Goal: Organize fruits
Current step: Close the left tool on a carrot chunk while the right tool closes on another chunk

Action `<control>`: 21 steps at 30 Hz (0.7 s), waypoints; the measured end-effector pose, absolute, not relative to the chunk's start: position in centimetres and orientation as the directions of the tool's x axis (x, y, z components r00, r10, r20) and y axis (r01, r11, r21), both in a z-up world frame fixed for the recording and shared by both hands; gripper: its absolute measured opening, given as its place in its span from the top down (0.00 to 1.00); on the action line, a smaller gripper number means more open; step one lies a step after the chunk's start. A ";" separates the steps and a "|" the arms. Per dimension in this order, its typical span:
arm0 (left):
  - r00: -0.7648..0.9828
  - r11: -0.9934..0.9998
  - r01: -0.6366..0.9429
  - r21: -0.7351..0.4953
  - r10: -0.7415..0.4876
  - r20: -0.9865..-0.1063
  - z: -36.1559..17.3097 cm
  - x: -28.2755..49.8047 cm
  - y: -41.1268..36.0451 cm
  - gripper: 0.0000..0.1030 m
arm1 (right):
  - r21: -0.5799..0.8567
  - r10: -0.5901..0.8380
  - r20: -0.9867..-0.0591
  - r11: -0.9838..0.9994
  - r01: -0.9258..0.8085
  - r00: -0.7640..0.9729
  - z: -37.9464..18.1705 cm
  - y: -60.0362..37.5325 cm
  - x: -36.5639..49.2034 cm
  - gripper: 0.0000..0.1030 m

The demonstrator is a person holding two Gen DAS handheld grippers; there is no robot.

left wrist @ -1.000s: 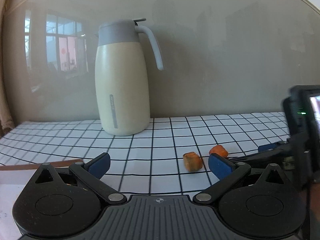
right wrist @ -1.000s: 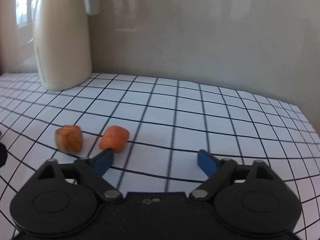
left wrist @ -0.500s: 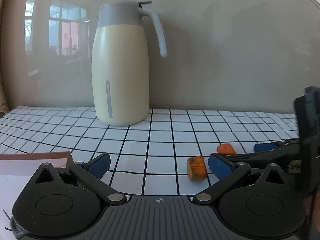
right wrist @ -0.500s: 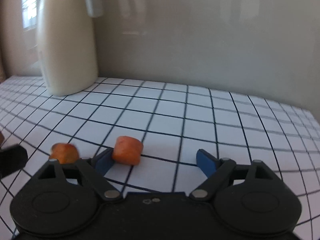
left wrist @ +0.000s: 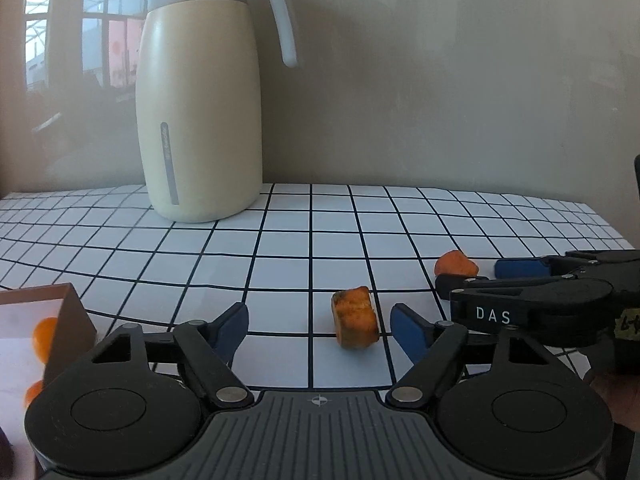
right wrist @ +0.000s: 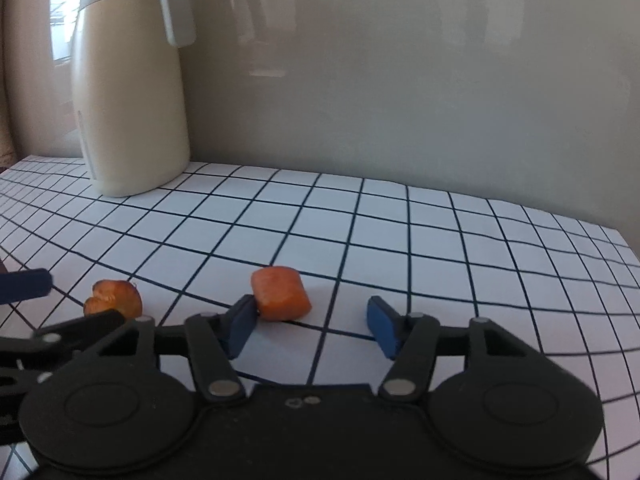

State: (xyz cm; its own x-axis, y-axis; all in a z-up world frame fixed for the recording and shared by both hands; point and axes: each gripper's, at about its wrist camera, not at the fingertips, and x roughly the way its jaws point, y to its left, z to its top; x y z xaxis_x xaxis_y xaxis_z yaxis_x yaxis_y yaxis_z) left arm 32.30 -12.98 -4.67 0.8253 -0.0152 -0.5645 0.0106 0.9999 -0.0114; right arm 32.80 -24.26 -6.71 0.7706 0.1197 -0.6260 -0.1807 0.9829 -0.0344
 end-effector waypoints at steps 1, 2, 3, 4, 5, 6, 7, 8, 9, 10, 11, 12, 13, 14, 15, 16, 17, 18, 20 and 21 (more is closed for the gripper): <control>0.826 1.000 0.007 -0.011 -0.012 -0.563 -4.7 32.4 -13.1 0.32 | -0.037 0.121 -0.626 0.982 -0.184 0.771 -6.7 -24.2 32.9 0.56; 0.826 1.000 0.005 -0.012 -0.010 -0.563 -4.8 32.4 -13.1 0.35 | -0.038 0.123 -0.625 0.982 -0.188 0.771 -6.7 -24.1 33.0 0.56; 0.825 1.000 0.003 -0.017 -0.012 -0.565 -4.8 32.5 -13.2 0.36 | -0.037 0.128 -0.624 0.981 -0.192 0.771 -6.7 -24.1 33.0 0.59; 0.823 1.000 0.002 -0.022 -0.014 -0.567 -4.9 32.7 -13.2 0.40 | -0.038 0.128 -0.624 0.980 -0.194 0.771 -6.7 -24.1 33.1 0.60; 0.824 1.000 0.002 -0.027 -0.017 -0.567 -4.9 32.6 -13.2 0.43 | -0.039 0.131 -0.624 0.979 -0.198 0.770 -6.8 -23.9 33.3 0.60; 0.823 1.000 0.003 -0.031 -0.020 -0.567 -4.9 32.6 -13.3 0.46 | -0.037 0.138 -0.623 0.978 -0.205 0.770 -6.8 -23.9 33.3 0.61; 0.820 0.999 0.007 -0.033 -0.024 -0.572 -5.0 32.7 -13.4 0.49 | -0.035 0.141 -0.623 0.978 -0.208 0.769 -6.8 -23.9 33.4 0.63; 0.818 1.000 0.009 -0.029 -0.024 -0.575 -5.0 32.8 -13.5 0.51 | -0.032 0.145 -0.624 0.977 -0.211 0.768 -6.9 -23.9 33.5 0.63; 0.817 1.000 0.010 -0.025 -0.023 -0.576 -5.1 32.8 -13.7 0.52 | -0.030 0.147 -0.624 0.977 -0.212 0.768 -6.9 -23.9 33.5 0.63; 0.814 1.000 0.015 -0.021 -0.024 -0.580 -5.2 32.9 -13.9 0.56 | -0.029 0.149 -0.624 0.977 -0.213 0.767 -6.9 -24.0 33.5 0.63; 0.812 1.000 0.019 -0.023 -0.029 -0.583 -5.3 33.0 -14.0 0.59 | -0.028 0.150 -0.623 0.976 -0.214 0.768 -6.9 -24.0 33.5 0.63; 0.809 1.000 0.022 -0.022 -0.031 -0.586 -5.3 33.0 -14.1 0.61 | -0.028 0.153 -0.622 0.976 -0.217 0.768 -6.8 -23.9 33.5 0.65; 0.810 0.999 0.027 -0.018 -0.032 -0.586 -5.3 32.9 -14.3 0.63 | -0.028 0.154 -0.622 0.975 -0.219 0.768 -6.8 -23.9 33.5 0.66; 0.809 0.999 0.029 -0.017 -0.033 -0.586 -5.3 32.9 -14.3 0.66 | -0.028 0.155 -0.621 0.975 -0.220 0.769 -6.8 -23.9 33.5 0.66; 0.807 0.999 0.033 -0.018 -0.037 -0.590 -5.3 33.0 -14.4 0.68 | -0.028 0.154 -0.620 0.975 -0.219 0.769 -6.8 -23.9 33.5 0.67; 0.804 0.999 0.033 -0.019 -0.038 -0.594 -5.4 33.0 -14.4 0.68 | -0.028 0.155 -0.621 0.975 -0.220 0.768 -6.8 -23.9 33.6 0.68; 0.803 0.999 0.029 -0.020 -0.035 -0.595 -5.4 33.1 -14.4 0.68 | -0.026 0.157 -0.620 0.975 -0.220 0.769 -6.8 -23.9 33.6 0.69; 0.803 0.999 0.027 -0.018 -0.033 -0.595 -5.5 33.1 -14.5 0.68 | -0.023 0.159 -0.621 0.975 -0.220 0.768 -6.9 -23.9 33.6 0.71; 0.805 1.000 0.026 -0.009 -0.026 -0.593 -5.5 33.2 -14.5 0.68 | -0.020 0.160 -0.620 0.975 -0.220 0.768 -6.9 -23.8 33.6 0.73; 0.805 1.000 0.027 -0.009 -0.027 -0.593 -5.5 33.2 -14.5 0.68 | -0.018 0.161 -0.619 0.976 -0.219 0.769 -6.9 -23.9 33.6 0.76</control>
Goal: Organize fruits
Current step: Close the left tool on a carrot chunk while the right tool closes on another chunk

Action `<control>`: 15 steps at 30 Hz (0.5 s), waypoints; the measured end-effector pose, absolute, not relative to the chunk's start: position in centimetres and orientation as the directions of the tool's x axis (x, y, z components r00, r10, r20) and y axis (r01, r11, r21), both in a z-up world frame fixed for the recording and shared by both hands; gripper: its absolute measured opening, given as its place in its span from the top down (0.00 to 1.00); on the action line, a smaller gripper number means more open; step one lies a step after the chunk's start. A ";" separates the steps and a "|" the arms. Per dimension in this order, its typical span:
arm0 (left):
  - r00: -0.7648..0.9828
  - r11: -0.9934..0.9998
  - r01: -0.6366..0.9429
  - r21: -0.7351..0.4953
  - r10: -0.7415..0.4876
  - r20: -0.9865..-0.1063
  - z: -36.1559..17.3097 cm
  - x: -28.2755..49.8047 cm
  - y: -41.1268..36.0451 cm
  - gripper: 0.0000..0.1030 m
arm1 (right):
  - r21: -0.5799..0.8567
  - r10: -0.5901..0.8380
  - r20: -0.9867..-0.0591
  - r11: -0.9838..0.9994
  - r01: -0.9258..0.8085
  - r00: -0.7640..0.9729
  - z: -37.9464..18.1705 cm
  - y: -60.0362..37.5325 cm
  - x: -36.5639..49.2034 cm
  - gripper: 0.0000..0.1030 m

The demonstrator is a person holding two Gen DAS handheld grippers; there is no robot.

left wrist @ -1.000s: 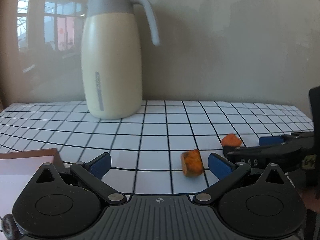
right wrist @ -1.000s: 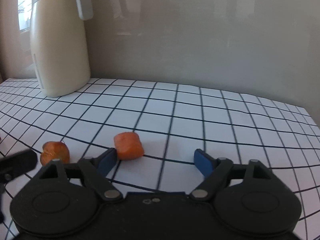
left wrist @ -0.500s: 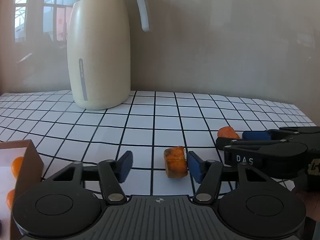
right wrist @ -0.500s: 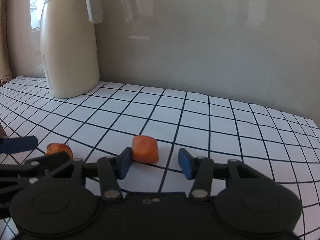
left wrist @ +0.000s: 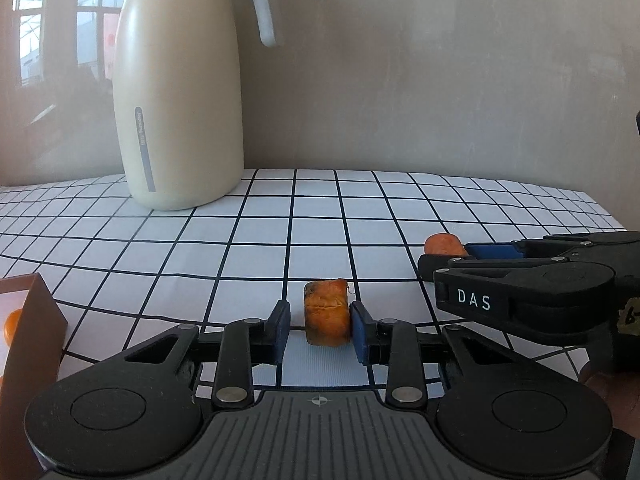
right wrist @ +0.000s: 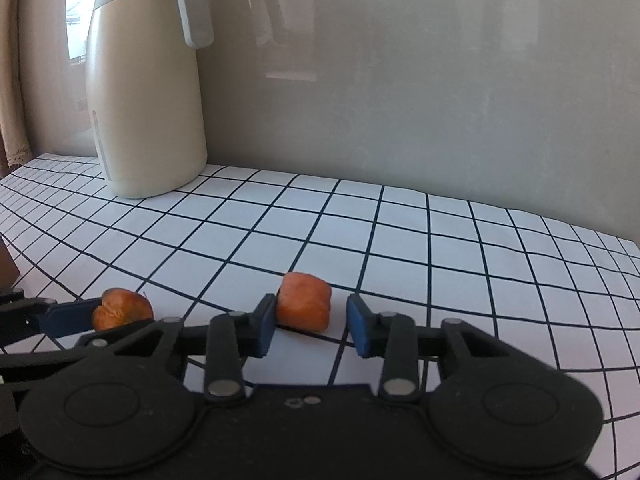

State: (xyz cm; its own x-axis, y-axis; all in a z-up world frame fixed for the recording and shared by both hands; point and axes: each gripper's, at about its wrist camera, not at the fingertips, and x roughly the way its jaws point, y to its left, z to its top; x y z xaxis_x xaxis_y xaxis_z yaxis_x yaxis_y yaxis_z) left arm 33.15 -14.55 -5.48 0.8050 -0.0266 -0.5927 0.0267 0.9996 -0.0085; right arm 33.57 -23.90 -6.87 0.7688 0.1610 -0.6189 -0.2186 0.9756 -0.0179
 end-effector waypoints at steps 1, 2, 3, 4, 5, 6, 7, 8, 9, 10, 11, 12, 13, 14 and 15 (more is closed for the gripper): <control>0.805 1.000 0.030 -0.010 -0.030 -0.593 -5.5 33.2 -14.5 0.71 | -0.014 0.163 -0.618 0.976 -0.218 0.769 -6.9 -23.9 33.6 0.80; 0.805 0.999 0.037 -0.013 -0.037 -0.593 -5.5 33.2 -14.6 0.78 | -0.012 0.163 -0.617 0.976 -0.216 0.770 -6.9 -23.9 33.6 0.81; 0.805 0.999 0.041 -0.013 -0.041 -0.593 -5.5 33.2 -14.5 0.78 | -0.009 0.163 -0.616 0.977 -0.214 0.770 -6.9 -24.0 33.6 0.81; 0.805 0.999 0.043 -0.014 -0.043 -0.592 -5.5 33.2 -14.5 0.78 | -0.006 0.163 -0.616 0.977 -0.212 0.770 -6.9 -24.0 33.6 0.81; 0.805 0.999 0.044 -0.018 -0.046 -0.592 -5.5 33.3 -14.4 0.78 | -0.002 0.165 -0.616 0.977 -0.211 0.770 -6.9 -24.1 33.5 0.81; 0.805 0.999 0.046 -0.019 -0.048 -0.592 -5.5 33.3 -14.3 0.78 | 0.000 0.165 -0.617 0.978 -0.210 0.770 -6.9 -24.1 33.5 0.81; 0.805 0.999 0.047 -0.018 -0.048 -0.591 -5.5 33.3 -14.3 0.78 | 0.002 0.167 -0.618 0.978 -0.210 0.768 -6.8 -24.1 33.5 0.81; 0.807 0.999 0.046 -0.012 -0.045 -0.588 -5.5 33.3 -14.4 0.78 | 0.005 0.168 -0.620 0.978 -0.210 0.766 -6.8 -24.2 33.4 0.81; 0.808 0.999 0.048 -0.009 -0.044 -0.587 -5.4 33.2 -14.4 0.78 | 0.007 0.167 -0.623 0.978 -0.208 0.764 -6.7 -24.2 33.4 0.81; 0.809 0.999 0.049 -0.010 -0.045 -0.586 -5.3 33.2 -14.4 0.78 | 0.007 0.164 -0.626 0.979 -0.205 0.762 -6.6 -24.3 33.3 0.82; 0.812 0.999 0.049 -0.008 -0.045 -0.582 -5.2 33.1 -14.4 0.78 | 0.004 0.160 -0.629 0.979 -0.202 0.761 -6.5 -24.3 33.2 0.82; 0.813 0.999 0.050 -0.007 -0.044 -0.580 -5.0 33.0 -14.4 0.78 | 0.003 0.155 -0.632 0.980 -0.197 0.760 -6.4 -24.3 33.1 0.82; 0.815 0.999 0.051 -0.008 -0.046 -0.578 -4.7 32.8 -14.4 0.78 | 0.003 0.151 -0.631 0.981 -0.192 0.761 -6.2 -24.4 32.9 0.82; 0.818 0.999 0.052 -0.008 -0.047 -0.574 -4.4 32.6 -14.4 0.78 | 0.002 0.147 -0.630 0.982 -0.187 0.763 -5.9 -24.4 32.6 0.82; 0.822 0.999 0.054 -0.004 -0.047 -0.568 -4.0 32.4 -14.5 0.78 | 0.001 0.143 -0.627 0.983 -0.182 0.766 -5.5 -24.5 32.3 0.82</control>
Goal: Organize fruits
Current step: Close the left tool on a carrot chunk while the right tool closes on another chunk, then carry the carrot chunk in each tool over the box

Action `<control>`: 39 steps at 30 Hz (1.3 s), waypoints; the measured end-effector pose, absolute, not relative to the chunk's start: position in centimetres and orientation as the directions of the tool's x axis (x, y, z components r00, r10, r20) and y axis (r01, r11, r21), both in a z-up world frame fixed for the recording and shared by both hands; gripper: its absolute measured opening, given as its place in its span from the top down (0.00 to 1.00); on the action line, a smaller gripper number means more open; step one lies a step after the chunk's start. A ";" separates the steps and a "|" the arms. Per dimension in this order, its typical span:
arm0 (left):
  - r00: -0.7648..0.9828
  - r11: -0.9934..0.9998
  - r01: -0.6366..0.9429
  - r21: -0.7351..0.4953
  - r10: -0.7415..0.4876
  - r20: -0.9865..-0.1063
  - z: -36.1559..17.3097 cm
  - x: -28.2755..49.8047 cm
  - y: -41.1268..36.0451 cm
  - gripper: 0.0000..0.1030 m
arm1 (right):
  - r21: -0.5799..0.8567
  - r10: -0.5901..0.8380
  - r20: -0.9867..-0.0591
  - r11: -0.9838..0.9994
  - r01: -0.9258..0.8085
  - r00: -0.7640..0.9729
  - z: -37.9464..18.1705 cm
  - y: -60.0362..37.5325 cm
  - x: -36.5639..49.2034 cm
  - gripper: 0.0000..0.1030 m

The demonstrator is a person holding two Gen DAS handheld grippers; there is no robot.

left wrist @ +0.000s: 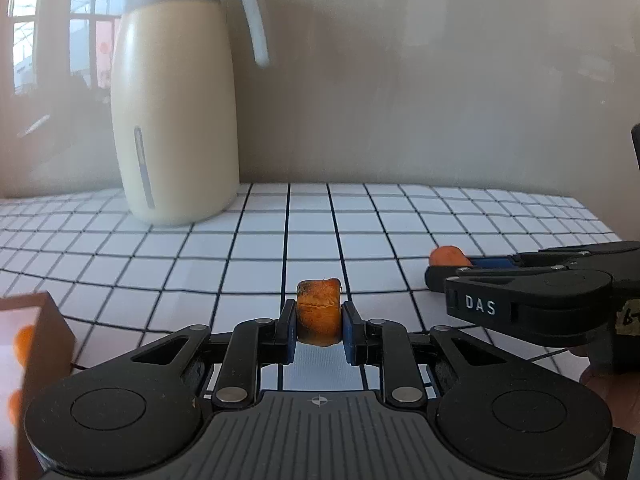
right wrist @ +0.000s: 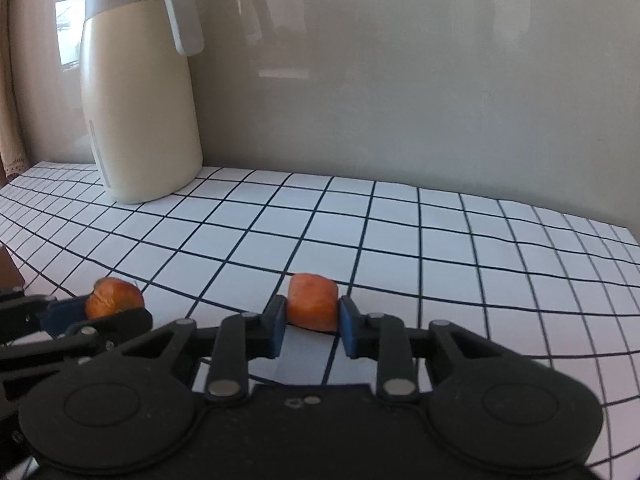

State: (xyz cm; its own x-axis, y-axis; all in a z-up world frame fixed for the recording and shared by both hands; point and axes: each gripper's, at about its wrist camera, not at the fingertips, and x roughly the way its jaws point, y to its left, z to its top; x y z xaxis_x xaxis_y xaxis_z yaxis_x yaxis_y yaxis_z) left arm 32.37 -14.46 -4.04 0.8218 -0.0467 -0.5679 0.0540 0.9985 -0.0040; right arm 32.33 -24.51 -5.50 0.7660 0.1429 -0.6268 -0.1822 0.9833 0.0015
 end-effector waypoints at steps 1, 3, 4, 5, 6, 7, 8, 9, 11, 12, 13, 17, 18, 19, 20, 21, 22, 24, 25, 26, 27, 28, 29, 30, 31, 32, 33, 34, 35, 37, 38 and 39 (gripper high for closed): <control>0.826 0.998 0.057 0.001 -0.046 -0.562 -3.7 32.1 -14.5 0.78 | 0.003 0.140 -0.622 0.984 -0.176 0.770 -5.1 -24.6 32.0 0.82; 0.833 0.998 0.058 0.004 -0.046 -0.551 -3.3 31.5 -14.3 0.78 | 0.011 0.137 -0.611 0.986 -0.165 0.779 -4.1 -24.7 31.2 0.82; 0.836 0.998 0.057 0.004 -0.046 -0.547 -3.0 31.1 -14.2 0.78 | 0.014 0.135 -0.604 0.987 -0.158 0.785 -3.6 -24.7 30.8 0.82; 0.838 0.998 0.058 0.003 -0.047 -0.544 -2.9 30.6 -14.1 0.78 | 0.018 0.134 -0.597 0.988 -0.154 0.791 -3.2 -24.6 30.2 0.82; 0.841 0.998 0.059 0.001 -0.049 -0.539 -2.6 30.1 -13.9 0.78 | 0.020 0.132 -0.589 0.989 -0.149 0.797 -2.8 -24.5 29.5 0.82; 0.844 0.998 0.060 0.003 -0.049 -0.535 -2.5 29.6 -13.8 0.78 | 0.021 0.130 -0.586 0.989 -0.146 0.799 -2.4 -24.5 29.0 0.82; 0.846 0.998 0.062 0.008 -0.049 -0.530 -2.2 29.1 -13.7 0.78 | 0.022 0.130 -0.584 0.989 -0.145 0.801 -2.1 -24.5 28.5 0.82; 0.848 0.998 0.066 0.010 -0.051 -0.527 -2.0 28.5 -13.6 0.78 | 0.025 0.130 -0.584 0.989 -0.143 0.802 -1.9 -24.5 27.8 0.82; 0.854 0.997 0.071 0.013 -0.054 -0.517 -1.5 27.4 -13.3 0.78 | 0.028 0.132 -0.582 0.989 -0.143 0.802 -1.4 -24.4 26.3 0.82; 0.857 0.997 0.075 0.018 -0.055 -0.512 -1.3 26.8 -13.2 0.78 | 0.027 0.132 -0.580 0.989 -0.143 0.803 -1.1 -24.3 25.6 0.82; 0.862 0.997 0.076 0.020 -0.055 -0.503 -1.0 26.1 -13.0 0.78 | 0.027 0.132 -0.578 0.989 -0.142 0.806 -0.9 -24.2 24.9 0.82; 0.872 0.997 0.075 0.014 -0.059 -0.485 -0.2 23.2 -12.3 0.78 | 0.029 0.125 -0.569 0.991 -0.132 0.813 0.0 -23.9 21.6 0.82; 0.875 0.997 0.075 0.017 -0.057 -0.481 0.1 22.3 -12.1 0.78 | 0.034 0.126 -0.566 0.991 -0.130 0.814 0.1 -23.7 20.6 0.82; 0.878 0.997 0.074 0.021 -0.055 -0.476 0.3 21.5 -11.9 0.78 | 0.038 0.129 -0.564 0.991 -0.130 0.816 0.2 -23.5 19.7 0.82; 0.880 0.997 0.075 0.026 -0.054 -0.472 0.6 20.8 -11.7 0.78 | 0.039 0.129 -0.562 0.991 -0.130 0.817 0.2 -23.1 18.9 0.82; 0.883 0.997 0.075 0.033 -0.051 -0.467 0.8 20.1 -11.4 0.78 | 0.038 0.130 -0.561 0.991 -0.132 0.817 0.4 -22.8 18.1 0.81; 0.886 0.997 0.071 0.038 -0.045 -0.462 1.1 19.2 -11.0 0.78 | 0.037 0.134 -0.558 0.990 -0.138 0.819 0.5 -22.4 17.3 0.81; 0.890 0.997 0.062 0.043 -0.036 -0.454 1.6 17.6 -10.3 0.78 | 0.037 0.145 -0.550 0.988 -0.150 0.822 1.0 -21.7 15.9 0.81; 0.892 0.997 0.057 0.045 -0.030 -0.451 1.8 16.7 -9.8 0.78 | 0.039 0.153 -0.546 0.987 -0.158 0.823 1.3 -21.3 15.2 0.81; 0.893 0.997 0.051 0.049 -0.024 -0.448 2.0 16.0 -9.4 0.78 | 0.041 0.162 -0.542 0.985 -0.166 0.825 1.6 -20.8 14.6 0.81; 0.895 0.997 0.045 0.056 -0.015 -0.446 2.1 15.1 -8.9 0.78 | 0.043 0.170 -0.538 0.984 -0.174 0.826 1.8 -20.4 14.1 0.81; 0.897 0.998 0.038 0.058 -0.008 -0.443 2.3 14.3 -8.4 0.78 | 0.042 0.179 -0.534 0.982 -0.186 0.827 2.1 -20.0 13.5 0.81; 0.898 0.998 0.030 0.060 -0.001 -0.440 2.5 13.6 -7.9 0.78 | 0.042 0.188 -0.531 0.980 -0.196 0.826 2.3 -19.5 13.0 0.81; 0.900 0.998 0.022 0.064 0.008 -0.435 2.6 12.9 -7.5 0.78 | 0.042 0.199 -0.529 0.977 -0.209 0.825 2.6 -19.0 12.5 0.81; 0.903 0.998 0.013 0.066 0.017 -0.429 2.8 12.1 -6.9 0.78 | 0.041 0.210 -0.525 0.974 -0.222 0.825 2.8 -18.5 12.0 0.81; 0.905 0.998 0.004 0.068 0.026 -0.425 2.9 11.4 -6.5 0.78 | 0.037 0.219 -0.522 0.971 -0.234 0.825 3.0 -18.0 11.5 0.81; 0.906 0.998 -0.003 0.070 0.032 -0.422 3.1 10.8 -6.1 0.78 | 0.034 0.228 -0.518 0.968 -0.247 0.824 3.2 -17.5 11.0 0.81; 0.908 0.997 -0.011 0.072 0.040 -0.418 3.2 10.2 -5.5 0.78 | 0.031 0.238 -0.515 0.965 -0.260 0.823 3.3 -16.9 10.5 0.81; 0.909 0.997 -0.019 0.074 0.048 -0.414 3.3 9.7 -5.0 0.78 | 0.030 0.248 -0.512 0.962 -0.272 0.822 3.5 -16.4 10.0 0.81; 0.910 0.996 -0.035 0.078 0.064 -0.409 3.5 8.6 -4.0 0.78 | 0.028 0.267 -0.508 0.955 -0.294 0.819 3.7 -15.4 9.0 0.81; 0.911 0.996 -0.043 0.081 0.072 -0.406 3.6 8.1 -3.6 0.78 | 0.029 0.276 -0.505 0.952 -0.304 0.818 3.8 -14.9 8.6 0.81; 0.911 0.995 -0.049 0.083 0.078 -0.405 3.7 7.7 -3.2 0.78 | 0.030 0.288 -0.504 0.948 -0.317 0.814 3.8 -14.4 8.1 0.81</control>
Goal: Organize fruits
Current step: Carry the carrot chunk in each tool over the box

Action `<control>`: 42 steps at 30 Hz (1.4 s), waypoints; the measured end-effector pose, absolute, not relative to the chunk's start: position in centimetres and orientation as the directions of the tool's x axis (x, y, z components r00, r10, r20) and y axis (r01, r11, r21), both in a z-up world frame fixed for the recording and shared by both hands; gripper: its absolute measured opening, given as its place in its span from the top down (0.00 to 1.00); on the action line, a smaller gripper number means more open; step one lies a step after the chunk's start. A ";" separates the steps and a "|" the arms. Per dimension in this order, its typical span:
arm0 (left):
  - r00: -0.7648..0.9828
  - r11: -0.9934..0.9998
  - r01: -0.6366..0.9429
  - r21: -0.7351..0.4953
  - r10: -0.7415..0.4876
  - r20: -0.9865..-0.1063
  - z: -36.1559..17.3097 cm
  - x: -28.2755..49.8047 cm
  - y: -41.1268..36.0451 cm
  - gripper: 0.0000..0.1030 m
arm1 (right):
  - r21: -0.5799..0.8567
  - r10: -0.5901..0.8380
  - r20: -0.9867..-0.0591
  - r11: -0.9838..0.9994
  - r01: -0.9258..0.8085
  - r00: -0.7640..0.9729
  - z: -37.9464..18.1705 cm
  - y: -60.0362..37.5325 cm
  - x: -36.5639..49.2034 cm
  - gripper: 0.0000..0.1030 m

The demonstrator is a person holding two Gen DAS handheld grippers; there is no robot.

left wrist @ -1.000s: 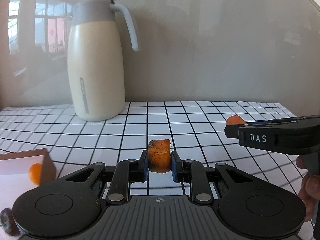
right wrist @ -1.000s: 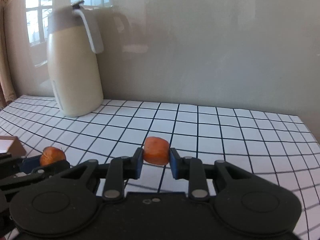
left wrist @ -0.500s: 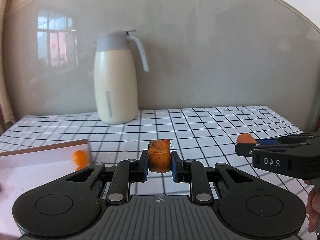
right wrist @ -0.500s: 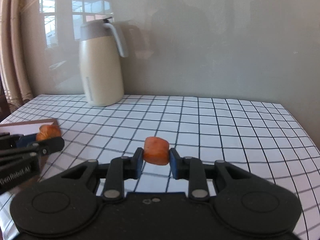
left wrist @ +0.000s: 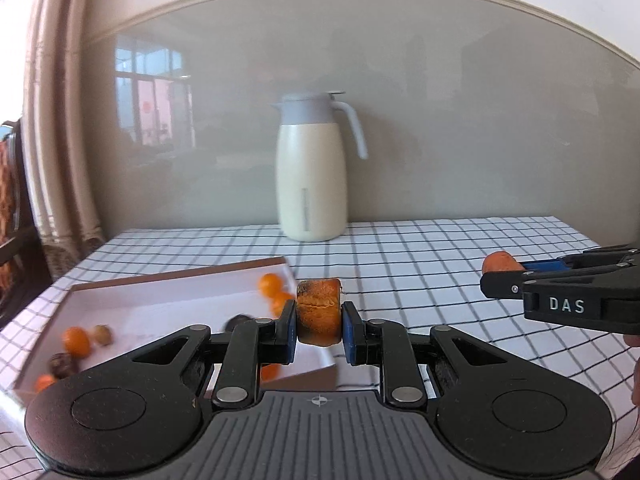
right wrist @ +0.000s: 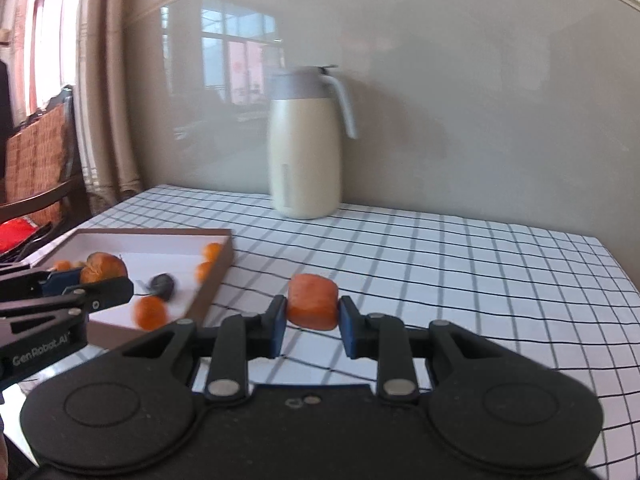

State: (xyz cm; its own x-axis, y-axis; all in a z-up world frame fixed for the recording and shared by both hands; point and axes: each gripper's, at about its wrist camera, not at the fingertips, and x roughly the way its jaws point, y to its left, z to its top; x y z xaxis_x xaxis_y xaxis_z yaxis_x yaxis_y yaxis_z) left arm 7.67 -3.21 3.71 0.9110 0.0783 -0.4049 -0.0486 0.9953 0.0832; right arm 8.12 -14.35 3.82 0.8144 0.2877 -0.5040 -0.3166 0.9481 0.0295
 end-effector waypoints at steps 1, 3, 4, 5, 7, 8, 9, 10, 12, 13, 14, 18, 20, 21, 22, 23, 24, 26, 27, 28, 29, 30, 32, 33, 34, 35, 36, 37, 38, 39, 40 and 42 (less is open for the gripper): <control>0.912 0.995 -0.058 0.085 0.088 -0.402 3.8 7.2 -2.7 0.78 | 0.028 0.297 -0.503 0.944 -0.327 0.812 3.9 -14.1 7.6 0.81; 0.912 0.993 -0.075 0.086 0.103 -0.397 4.0 6.4 -1.7 0.78 | 0.020 0.313 -0.500 0.936 -0.351 0.807 4.0 -13.1 6.8 0.81; 0.912 0.993 -0.084 0.086 0.112 -0.396 4.1 6.1 -1.2 0.78 | 0.019 0.323 -0.498 0.932 -0.362 0.805 4.1 -12.5 6.6 0.81; 0.911 0.992 -0.094 0.087 0.121 -0.393 4.1 5.8 -0.7 0.78 | 0.020 0.335 -0.499 0.926 -0.376 0.799 4.2 -11.9 6.2 0.81; 0.911 0.990 -0.116 0.084 0.140 -0.388 4.2 5.0 0.4 0.78 | 0.012 0.354 -0.493 0.916 -0.400 0.795 4.3 -11.0 5.5 0.81; 0.910 0.989 -0.126 0.082 0.148 -0.387 4.3 4.6 0.9 0.78 | 0.011 0.363 -0.491 0.911 -0.412 0.792 4.4 -10.6 5.3 0.81; 0.910 0.987 -0.136 0.081 0.157 -0.384 4.3 4.2 1.3 0.78 | 0.012 0.374 -0.490 0.906 -0.423 0.787 4.4 -10.2 5.0 0.81; 0.909 0.986 -0.146 0.079 0.165 -0.382 4.3 3.9 1.6 0.78 | 0.011 0.382 -0.489 0.902 -0.433 0.784 4.5 -9.7 4.8 0.81; 0.909 0.984 -0.162 0.072 0.178 -0.378 4.3 3.1 2.4 0.78 | 0.006 0.400 -0.488 0.890 -0.455 0.776 4.5 -8.8 4.4 0.81; 0.909 0.983 -0.169 0.071 0.183 -0.375 4.4 2.6 2.7 0.78 | 0.004 0.407 -0.487 0.886 -0.464 0.773 4.5 -8.4 4.2 0.81; 0.908 0.982 -0.173 0.070 0.187 -0.374 4.4 2.3 2.8 0.78 | 0.001 0.414 -0.486 0.881 -0.474 0.769 4.6 -8.0 4.0 0.81; 0.911 0.979 -0.192 0.067 0.203 -0.360 4.6 1.5 3.6 0.78 | -0.005 0.440 -0.479 0.864 -0.503 0.760 4.9 -6.7 3.3 0.81; 0.912 0.977 -0.201 0.066 0.211 -0.353 4.8 1.1 4.0 0.78 | -0.009 0.449 -0.473 0.858 -0.514 0.758 5.2 -6.3 2.9 0.81; 0.913 0.977 -0.205 0.065 0.214 -0.348 4.9 0.8 4.3 0.78 | -0.010 0.455 -0.469 0.855 -0.519 0.757 5.3 -6.0 2.8 0.81; 0.913 0.976 -0.210 0.064 0.219 -0.343 5.0 0.7 4.5 0.78 | -0.009 0.459 -0.467 0.852 -0.523 0.756 5.4 -5.9 2.7 0.81; 0.913 0.974 -0.215 0.066 0.224 -0.341 5.1 0.5 4.7 0.78 | -0.010 0.463 -0.465 0.850 -0.527 0.755 5.5 -5.6 2.6 0.81; 0.913 0.973 -0.220 0.066 0.229 -0.338 5.2 0.3 5.0 0.78 | -0.012 0.465 -0.464 0.848 -0.530 0.754 5.6 -5.5 2.4 0.81; 0.913 0.971 -0.231 0.062 0.239 -0.332 5.3 0.1 5.4 0.78 | -0.019 0.470 -0.458 0.843 -0.537 0.754 5.9 -5.2 2.1 0.81; 0.912 0.969 -0.238 0.059 0.244 -0.328 5.4 -0.1 5.7 0.78 | -0.022 0.473 -0.455 0.841 -0.540 0.755 6.1 -5.1 1.9 0.81; 0.913 0.968 -0.244 0.055 0.248 -0.325 5.5 -0.4 5.9 0.78 | -0.024 0.475 -0.453 0.839 -0.543 0.754 6.3 -4.9 1.8 0.81; 0.913 0.967 -0.248 0.052 0.252 -0.322 5.6 -0.7 6.1 0.78 | -0.028 0.478 -0.448 0.837 -0.546 0.755 6.5 -4.7 1.6 0.81; 0.913 0.966 -0.253 0.050 0.256 -0.318 5.8 -0.9 6.4 0.78 | -0.032 0.482 -0.442 0.834 -0.550 0.757 6.8 -4.6 1.4 0.81; 0.913 0.964 -0.261 0.052 0.264 -0.312 6.1 -1.2 6.9 0.78 | -0.036 0.496 -0.429 0.826 -0.563 0.755 7.2 -4.3 1.2 0.81; 0.913 0.963 -0.265 0.053 0.269 -0.308 6.2 -1.3 7.1 0.78 | -0.038 0.501 -0.423 0.823 -0.567 0.755 7.4 -4.1 1.2 0.81; 0.912 0.961 -0.271 0.055 0.274 -0.305 6.3 -1.3 7.4 0.78 | -0.037 0.508 -0.416 0.819 -0.572 0.754 7.6 -3.9 1.3 0.81; 0.912 0.960 -0.276 0.056 0.279 -0.302 6.4 -1.4 7.5 0.78 | -0.037 0.514 -0.409 0.816 -0.577 0.754 7.7 -3.7 1.4 0.81; 0.911 0.958 -0.281 0.057 0.285 -0.297 6.5 -1.4 7.8 0.78 | -0.038 0.519 -0.404 0.813 -0.581 0.753 7.8 -3.4 1.6 0.81; 0.911 0.956 -0.288 0.056 0.292 -0.292 6.5 -1.3 8.0 0.78 | -0.041 0.523 -0.400 0.810 -0.585 0.753 7.9 -3.1 1.8 0.81; 0.909 0.954 -0.294 0.058 0.298 -0.291 6.6 -1.2 8.4 0.78 | -0.043 0.528 -0.398 0.806 -0.590 0.750 7.9 -2.8 2.0 0.81; 0.908 0.952 -0.299 0.057 0.303 -0.290 6.6 -1.0 8.6 0.78 | -0.046 0.532 -0.395 0.803 -0.595 0.749 7.9 -2.5 2.2 0.81; 0.908 0.952 -0.302 0.056 0.305 -0.288 6.6 -0.9 8.8 0.78 | -0.050 0.534 -0.392 0.801 -0.597 0.749 7.9 -2.3 2.4 0.81; 0.908 0.950 -0.307 0.054 0.309 -0.284 6.7 -0.5 9.3 0.78 | -0.053 0.537 -0.390 0.798 -0.601 0.748 7.9 -1.8 2.9 0.81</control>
State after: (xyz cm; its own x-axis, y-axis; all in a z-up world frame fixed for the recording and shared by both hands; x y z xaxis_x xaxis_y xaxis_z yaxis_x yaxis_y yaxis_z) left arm -0.53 9.34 6.75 0.9075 0.3093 -0.2841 -0.3069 0.9502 0.0539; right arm 2.93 -1.83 7.89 0.7478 0.5374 -0.3899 -0.6008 0.7977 -0.0528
